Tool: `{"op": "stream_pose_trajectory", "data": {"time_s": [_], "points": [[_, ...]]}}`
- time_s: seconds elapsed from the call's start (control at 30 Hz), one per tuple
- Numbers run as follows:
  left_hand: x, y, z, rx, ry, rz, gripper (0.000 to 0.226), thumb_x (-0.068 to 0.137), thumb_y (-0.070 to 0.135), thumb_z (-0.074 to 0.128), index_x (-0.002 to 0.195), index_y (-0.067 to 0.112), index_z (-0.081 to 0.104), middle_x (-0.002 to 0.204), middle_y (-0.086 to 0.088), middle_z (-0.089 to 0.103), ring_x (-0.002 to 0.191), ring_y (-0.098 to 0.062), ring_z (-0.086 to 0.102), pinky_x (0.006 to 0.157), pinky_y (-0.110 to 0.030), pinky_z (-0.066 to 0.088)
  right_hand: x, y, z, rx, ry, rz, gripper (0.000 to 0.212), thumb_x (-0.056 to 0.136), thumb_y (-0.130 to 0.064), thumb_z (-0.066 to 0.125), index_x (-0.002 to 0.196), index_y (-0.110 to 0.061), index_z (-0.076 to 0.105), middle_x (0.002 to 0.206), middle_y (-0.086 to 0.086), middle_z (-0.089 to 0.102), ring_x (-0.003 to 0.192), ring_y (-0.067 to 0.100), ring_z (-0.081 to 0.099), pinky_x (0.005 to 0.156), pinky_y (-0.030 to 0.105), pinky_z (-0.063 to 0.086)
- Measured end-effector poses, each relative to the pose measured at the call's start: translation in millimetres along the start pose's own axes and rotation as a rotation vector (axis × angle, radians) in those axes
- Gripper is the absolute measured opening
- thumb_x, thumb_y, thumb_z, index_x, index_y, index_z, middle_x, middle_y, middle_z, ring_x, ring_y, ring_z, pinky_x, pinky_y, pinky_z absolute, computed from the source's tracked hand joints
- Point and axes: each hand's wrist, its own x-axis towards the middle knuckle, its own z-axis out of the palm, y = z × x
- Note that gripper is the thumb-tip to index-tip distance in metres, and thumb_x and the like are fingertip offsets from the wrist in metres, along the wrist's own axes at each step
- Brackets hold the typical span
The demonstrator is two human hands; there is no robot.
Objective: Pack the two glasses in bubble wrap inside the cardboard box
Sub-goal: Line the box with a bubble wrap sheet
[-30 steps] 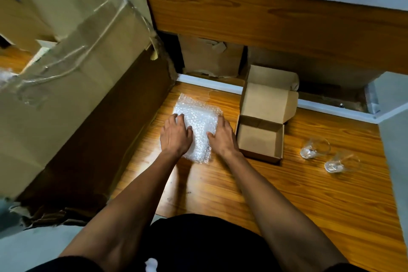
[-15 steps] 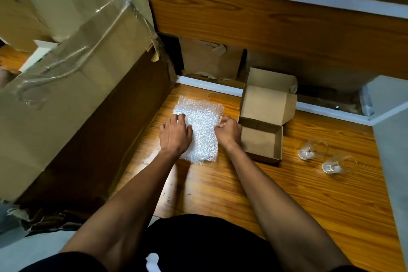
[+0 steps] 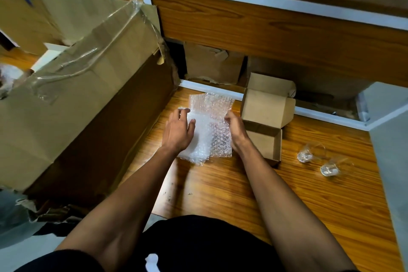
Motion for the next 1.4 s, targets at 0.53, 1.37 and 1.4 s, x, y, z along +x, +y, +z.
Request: {"op": "stream_pose_trajectory", "data": {"time_s": [0.53, 1.37, 1.4], "points": [[25, 62, -12, -1.162, -0.176, -0.411, 0.007, 0.100, 0.014, 0.072, 0.101, 0.008, 0.068, 0.086, -0.002, 0.072, 0.076, -0.011, 0.066, 0.075, -0.028, 0.057, -28, -8, -87, 0.362, 0.007, -0.074, 0.015, 0.097, -0.008, 0.068, 0.087, -0.017, 0.061, 0.092, 0.002, 0.070, 0.083, 0.009, 0.066, 0.077, 0.029, 0.057], [25, 113, -7, -0.752, -0.421, -0.043, 0.045, 0.091, 0.013, 0.082, 0.134, 0.015, 0.070, 0.107, 0.009, 0.071, 0.090, 0.006, 0.066, 0.078, -0.013, 0.051, -50, 3, -168, -0.513, 0.249, -0.305, 0.042, 0.085, -0.020, 0.085, 0.125, -0.027, 0.073, 0.119, -0.007, 0.063, 0.096, 0.004, 0.063, 0.076, 0.015, 0.048], [25, 116, -7, -0.704, -0.404, -0.004, 0.040, 0.093, 0.015, 0.081, 0.132, 0.014, 0.072, 0.110, 0.007, 0.073, 0.088, 0.007, 0.066, 0.077, -0.015, 0.051, -49, 4, -171, -0.565, 0.276, -0.333, 0.036, 0.087, -0.022, 0.084, 0.121, -0.025, 0.075, 0.117, -0.006, 0.064, 0.096, 0.006, 0.062, 0.074, 0.013, 0.045]]}}
